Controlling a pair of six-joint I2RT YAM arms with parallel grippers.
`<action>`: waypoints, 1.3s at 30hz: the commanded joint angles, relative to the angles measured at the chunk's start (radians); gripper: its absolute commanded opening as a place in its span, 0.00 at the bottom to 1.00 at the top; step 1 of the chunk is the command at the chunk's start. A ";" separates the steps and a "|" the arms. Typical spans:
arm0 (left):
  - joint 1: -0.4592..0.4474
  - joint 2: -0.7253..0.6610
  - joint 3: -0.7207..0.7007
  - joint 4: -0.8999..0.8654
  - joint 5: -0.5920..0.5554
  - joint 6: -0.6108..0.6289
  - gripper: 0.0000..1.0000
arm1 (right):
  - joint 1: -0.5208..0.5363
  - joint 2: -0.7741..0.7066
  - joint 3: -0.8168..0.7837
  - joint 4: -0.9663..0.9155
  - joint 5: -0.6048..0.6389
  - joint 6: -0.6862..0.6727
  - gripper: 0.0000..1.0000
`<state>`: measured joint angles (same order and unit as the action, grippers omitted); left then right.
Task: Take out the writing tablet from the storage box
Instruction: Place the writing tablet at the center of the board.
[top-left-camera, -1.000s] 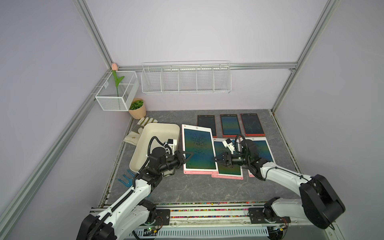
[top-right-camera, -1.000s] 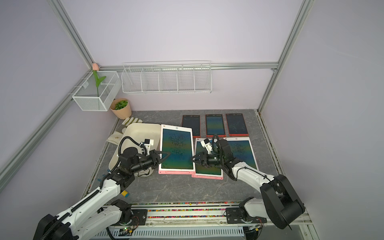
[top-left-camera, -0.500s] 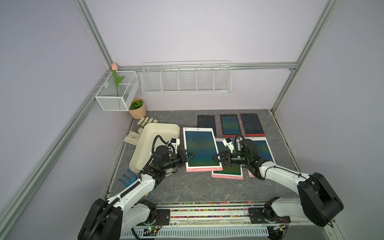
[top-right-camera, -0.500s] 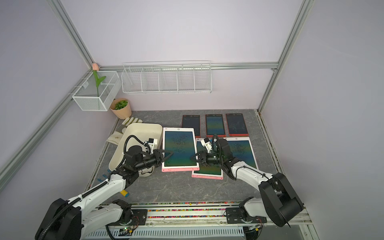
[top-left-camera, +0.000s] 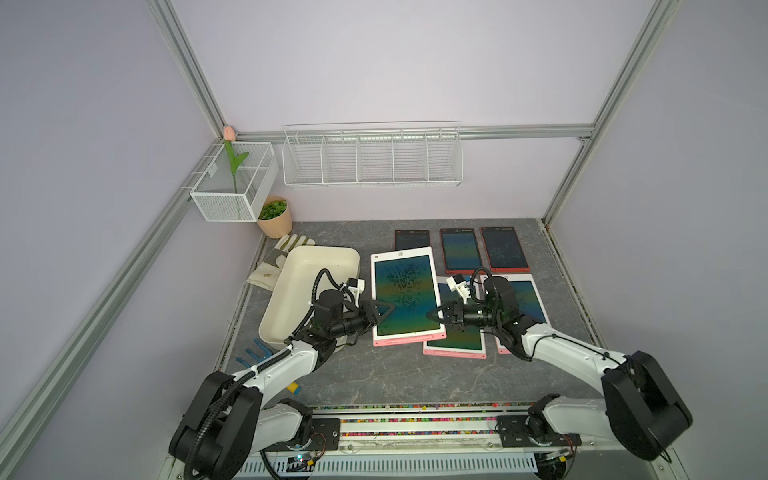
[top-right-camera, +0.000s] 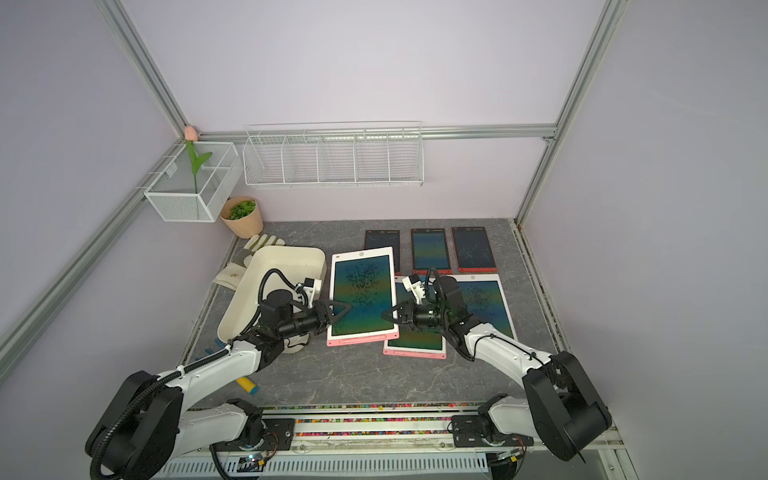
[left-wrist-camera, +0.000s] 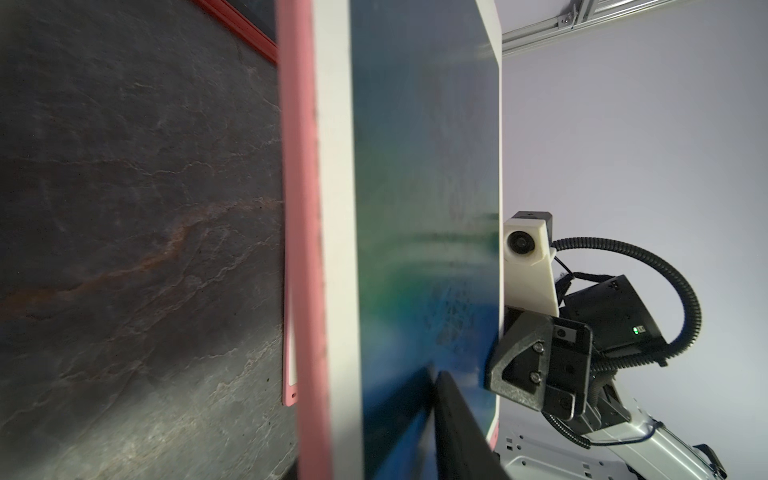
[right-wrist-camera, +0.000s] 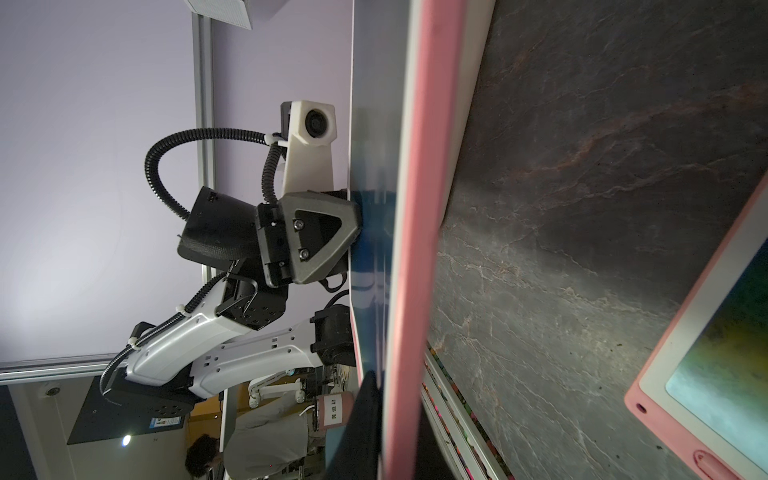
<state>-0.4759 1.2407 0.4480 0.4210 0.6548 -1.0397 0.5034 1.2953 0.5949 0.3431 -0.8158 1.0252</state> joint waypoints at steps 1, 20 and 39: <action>-0.003 0.052 0.030 -0.014 0.029 0.064 0.32 | 0.009 -0.052 0.036 0.032 -0.045 -0.008 0.09; 0.166 -0.191 0.146 -0.488 0.008 0.293 0.51 | -0.057 -0.096 0.069 -0.176 0.056 -0.062 0.07; 0.168 -0.367 0.212 -0.777 -0.197 0.328 0.52 | 0.102 0.154 0.131 -0.100 0.220 -0.031 0.07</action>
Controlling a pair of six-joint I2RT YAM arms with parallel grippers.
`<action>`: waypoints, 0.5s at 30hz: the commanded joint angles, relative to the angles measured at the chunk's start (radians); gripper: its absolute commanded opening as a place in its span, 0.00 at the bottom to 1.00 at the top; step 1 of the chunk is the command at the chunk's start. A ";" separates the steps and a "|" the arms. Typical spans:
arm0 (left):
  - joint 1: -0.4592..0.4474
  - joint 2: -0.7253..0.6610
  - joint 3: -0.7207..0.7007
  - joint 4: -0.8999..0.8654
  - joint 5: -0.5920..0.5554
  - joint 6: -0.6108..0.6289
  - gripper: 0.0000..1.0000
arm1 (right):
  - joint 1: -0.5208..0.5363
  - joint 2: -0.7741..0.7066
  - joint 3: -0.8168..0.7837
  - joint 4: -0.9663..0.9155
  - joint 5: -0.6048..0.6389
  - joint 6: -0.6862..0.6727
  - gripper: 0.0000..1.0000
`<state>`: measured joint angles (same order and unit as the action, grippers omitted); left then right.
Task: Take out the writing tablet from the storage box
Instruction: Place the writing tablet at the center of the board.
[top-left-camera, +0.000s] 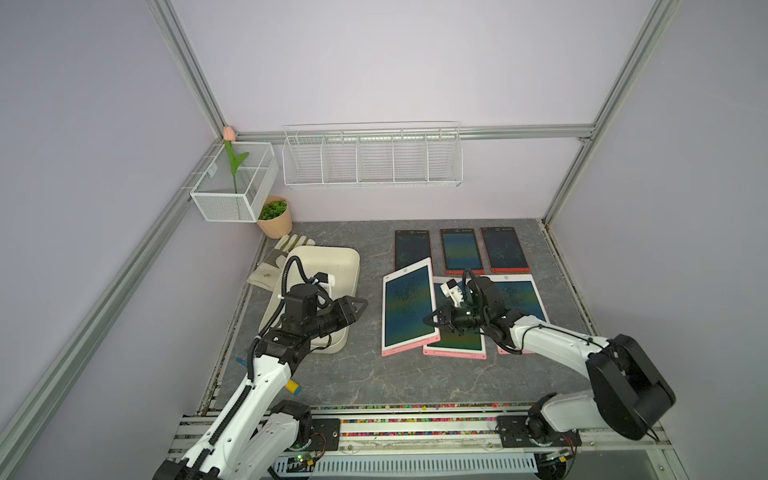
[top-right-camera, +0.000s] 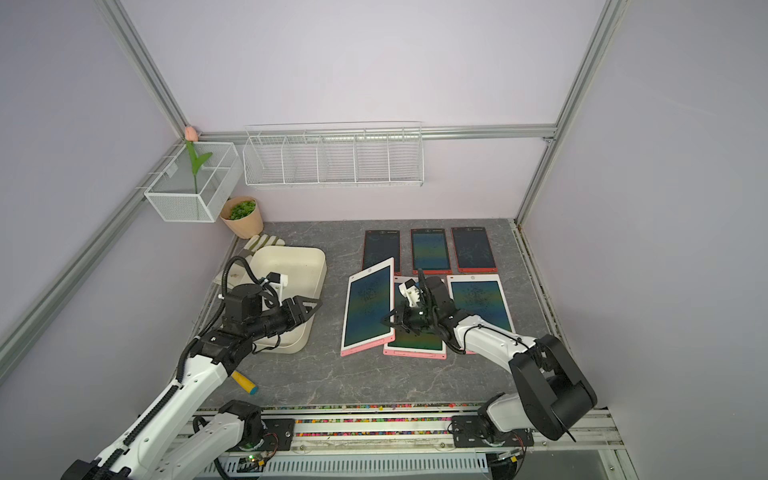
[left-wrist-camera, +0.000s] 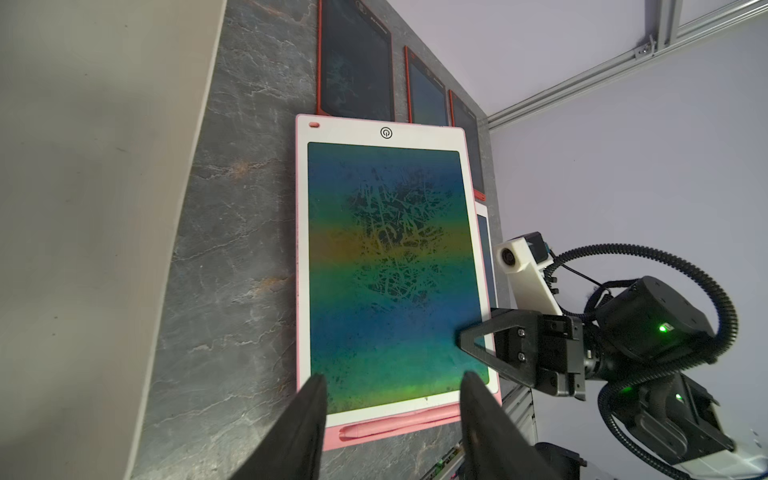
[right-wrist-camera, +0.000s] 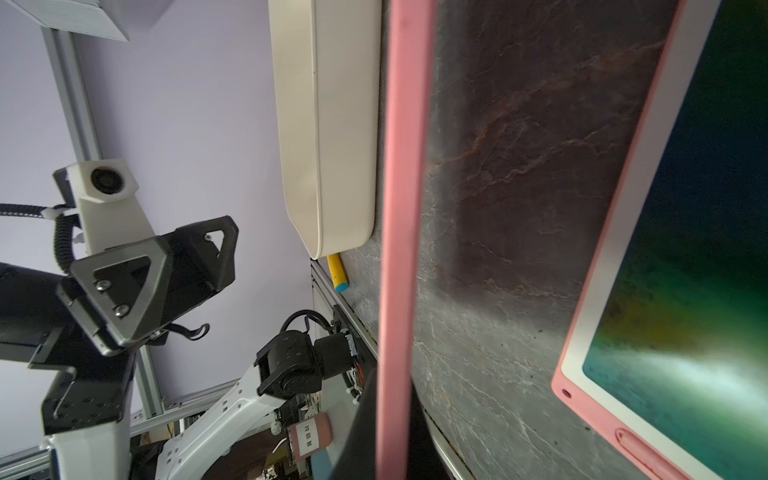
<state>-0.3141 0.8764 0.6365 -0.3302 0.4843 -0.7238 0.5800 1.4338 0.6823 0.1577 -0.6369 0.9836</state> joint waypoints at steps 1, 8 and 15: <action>0.007 -0.001 0.020 -0.021 -0.024 0.011 0.52 | 0.034 0.028 0.046 0.091 0.048 0.014 0.07; 0.006 0.024 -0.001 0.022 -0.006 0.001 0.52 | 0.093 0.150 0.054 0.200 0.097 0.072 0.07; 0.006 0.031 0.002 0.027 0.008 0.006 0.52 | 0.161 0.217 0.119 0.133 0.177 0.070 0.07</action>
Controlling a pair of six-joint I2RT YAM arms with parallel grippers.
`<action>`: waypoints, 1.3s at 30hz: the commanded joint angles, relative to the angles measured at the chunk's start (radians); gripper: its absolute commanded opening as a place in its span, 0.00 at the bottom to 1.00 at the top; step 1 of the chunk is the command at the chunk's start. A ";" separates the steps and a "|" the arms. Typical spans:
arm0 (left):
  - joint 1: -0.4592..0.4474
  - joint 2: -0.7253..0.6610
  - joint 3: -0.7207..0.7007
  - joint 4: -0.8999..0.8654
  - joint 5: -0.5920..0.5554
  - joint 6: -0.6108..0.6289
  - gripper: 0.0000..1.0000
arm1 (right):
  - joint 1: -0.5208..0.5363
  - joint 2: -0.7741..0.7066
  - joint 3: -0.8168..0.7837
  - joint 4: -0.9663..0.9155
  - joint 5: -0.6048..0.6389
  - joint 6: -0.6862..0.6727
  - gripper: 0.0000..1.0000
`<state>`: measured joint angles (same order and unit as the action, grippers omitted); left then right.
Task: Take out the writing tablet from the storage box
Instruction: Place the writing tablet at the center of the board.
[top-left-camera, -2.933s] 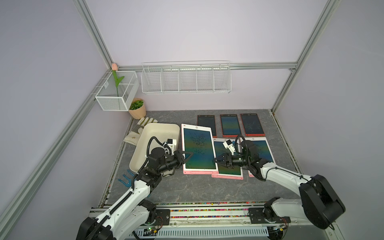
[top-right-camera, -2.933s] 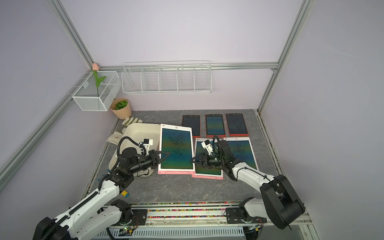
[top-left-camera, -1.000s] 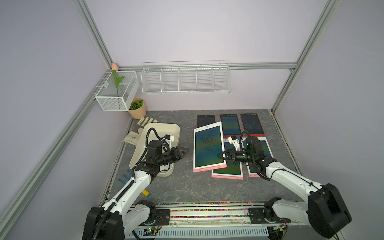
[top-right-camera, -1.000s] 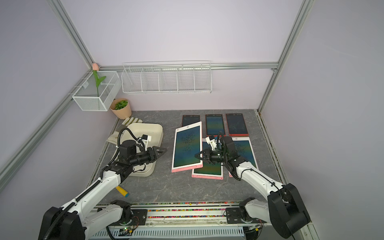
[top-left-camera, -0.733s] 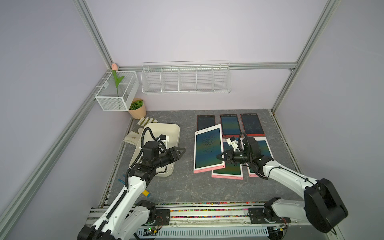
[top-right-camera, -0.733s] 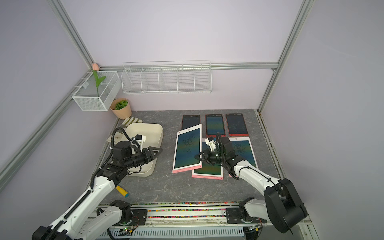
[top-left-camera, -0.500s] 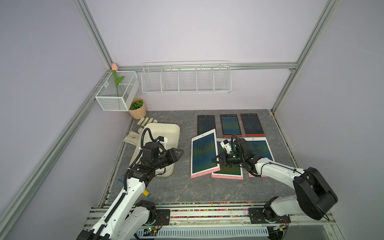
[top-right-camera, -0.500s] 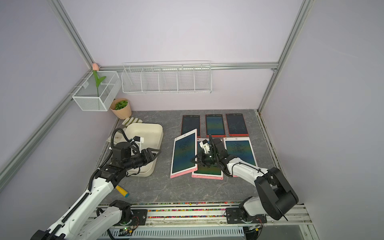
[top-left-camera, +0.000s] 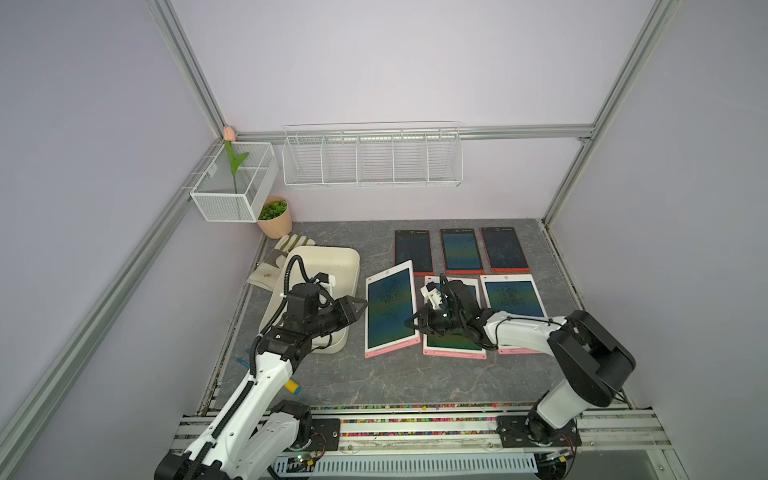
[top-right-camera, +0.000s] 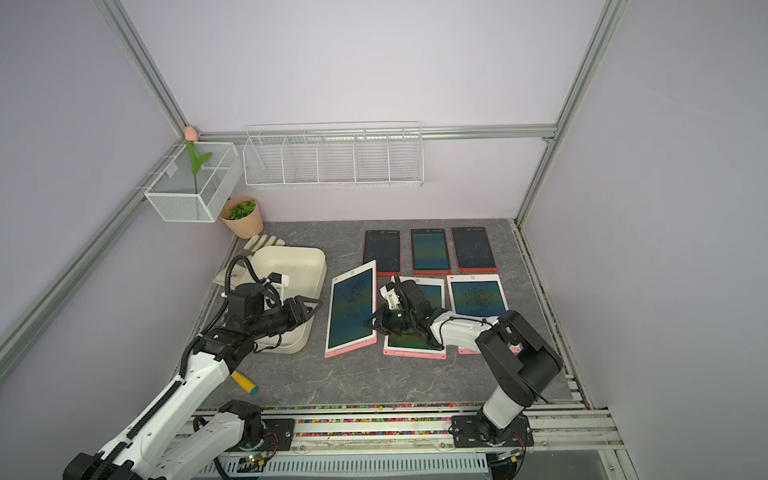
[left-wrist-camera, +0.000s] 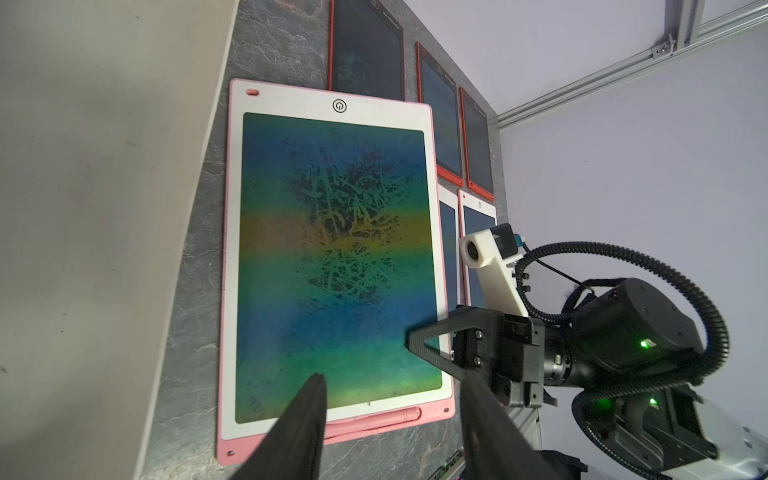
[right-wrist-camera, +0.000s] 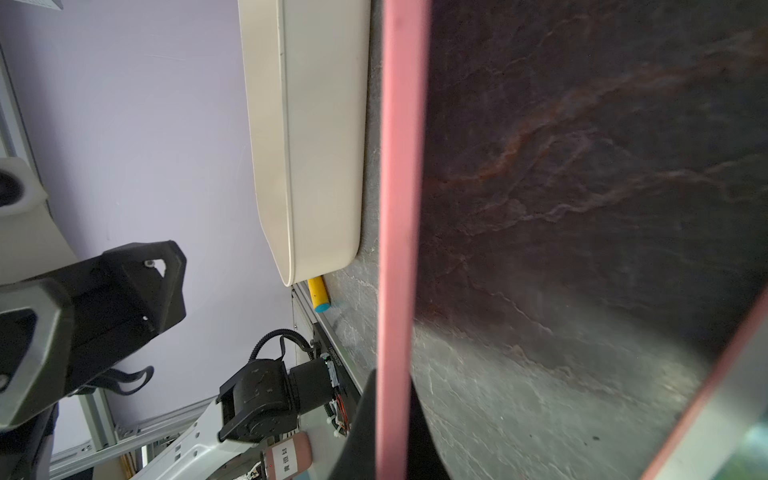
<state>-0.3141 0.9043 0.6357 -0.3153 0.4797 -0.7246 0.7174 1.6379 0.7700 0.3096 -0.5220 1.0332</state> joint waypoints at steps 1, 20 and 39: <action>0.006 0.003 0.002 0.013 0.014 0.009 0.52 | 0.027 0.013 0.040 -0.047 0.079 0.016 0.07; 0.007 0.022 -0.011 0.041 0.027 0.007 0.52 | 0.052 0.018 0.012 -0.119 0.122 0.035 0.20; 0.007 0.011 -0.015 0.038 0.033 0.008 0.52 | 0.074 0.027 0.069 -0.319 0.184 -0.002 0.33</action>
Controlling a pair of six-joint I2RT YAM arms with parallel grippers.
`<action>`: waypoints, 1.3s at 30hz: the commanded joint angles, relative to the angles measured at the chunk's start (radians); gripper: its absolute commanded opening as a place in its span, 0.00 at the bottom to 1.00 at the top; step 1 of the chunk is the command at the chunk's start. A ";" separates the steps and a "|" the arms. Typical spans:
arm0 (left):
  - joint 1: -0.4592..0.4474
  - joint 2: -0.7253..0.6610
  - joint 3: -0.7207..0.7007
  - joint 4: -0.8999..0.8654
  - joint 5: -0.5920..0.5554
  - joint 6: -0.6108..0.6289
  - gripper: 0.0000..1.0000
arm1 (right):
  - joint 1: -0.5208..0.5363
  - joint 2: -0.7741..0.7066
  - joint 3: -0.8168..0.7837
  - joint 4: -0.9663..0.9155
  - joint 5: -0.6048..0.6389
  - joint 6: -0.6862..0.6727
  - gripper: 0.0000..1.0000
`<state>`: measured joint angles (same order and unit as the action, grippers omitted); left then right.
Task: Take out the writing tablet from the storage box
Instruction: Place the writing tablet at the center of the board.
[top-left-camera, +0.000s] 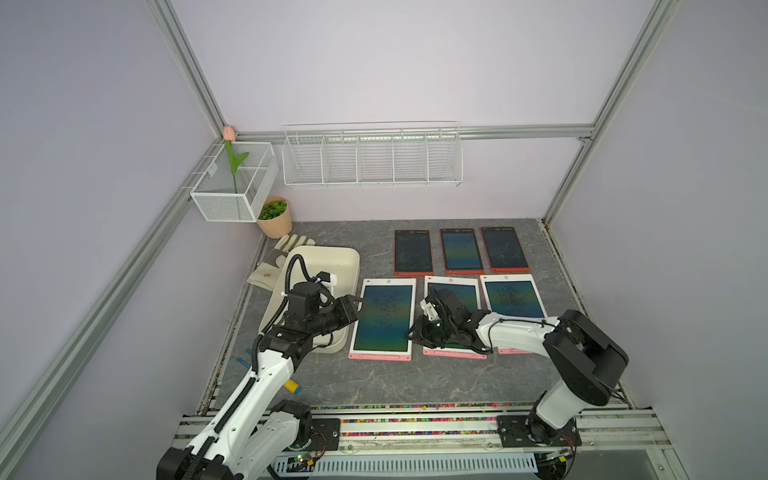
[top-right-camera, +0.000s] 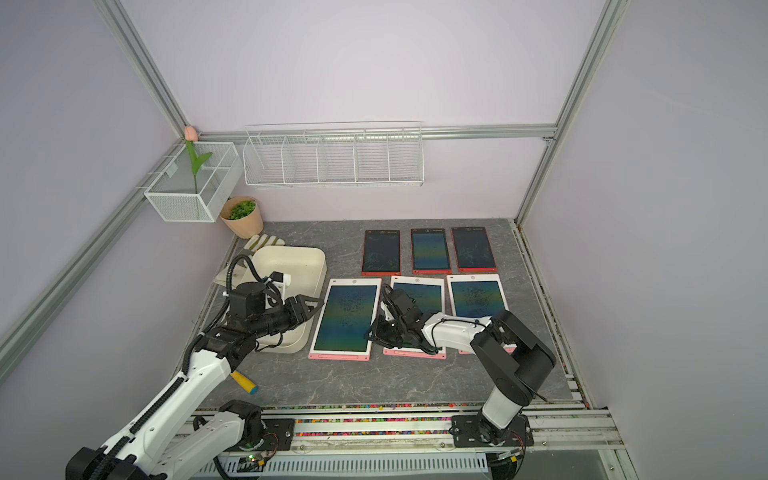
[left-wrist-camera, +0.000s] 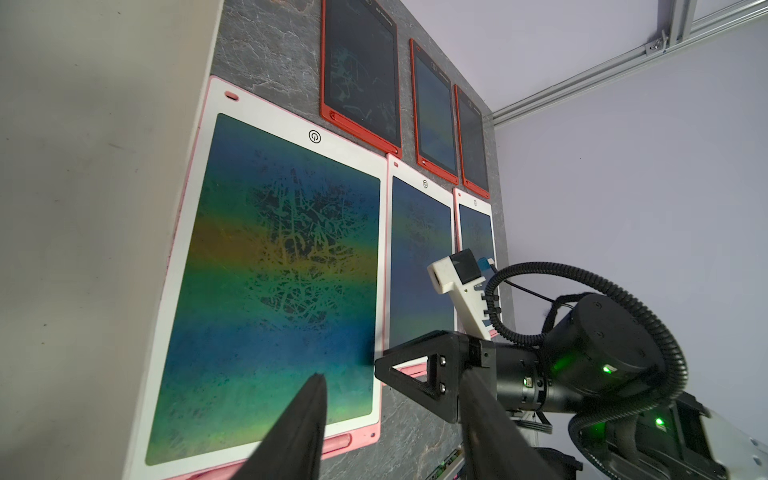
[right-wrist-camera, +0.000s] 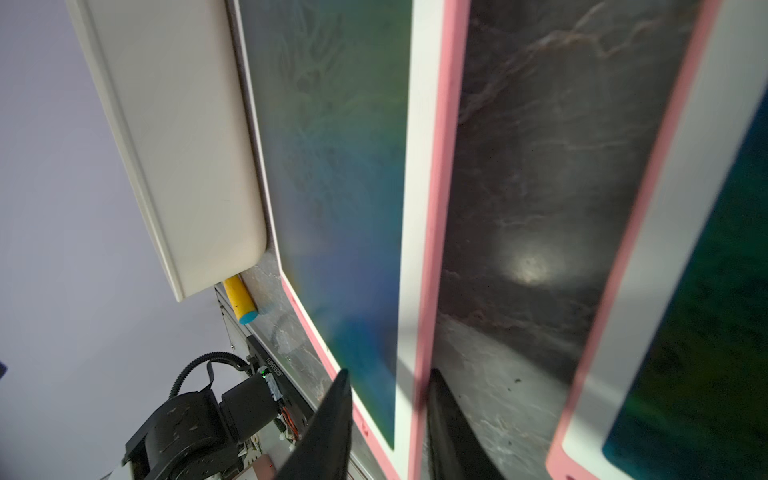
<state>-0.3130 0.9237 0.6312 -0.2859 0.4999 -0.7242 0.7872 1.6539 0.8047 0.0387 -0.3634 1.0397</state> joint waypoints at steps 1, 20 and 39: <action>0.006 -0.012 -0.012 0.009 0.012 0.007 0.52 | 0.005 0.013 0.041 -0.062 0.028 -0.010 0.33; 0.006 -0.029 0.044 -0.137 -0.142 0.110 0.52 | 0.009 -0.029 0.277 -0.537 0.260 -0.254 0.34; 0.008 -0.126 0.127 -0.116 -0.754 0.316 0.71 | -0.028 -0.488 0.259 -0.687 0.883 -0.568 0.73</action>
<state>-0.3119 0.8177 0.7444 -0.4412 -0.1112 -0.4610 0.7818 1.2217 1.0927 -0.6170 0.3359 0.5293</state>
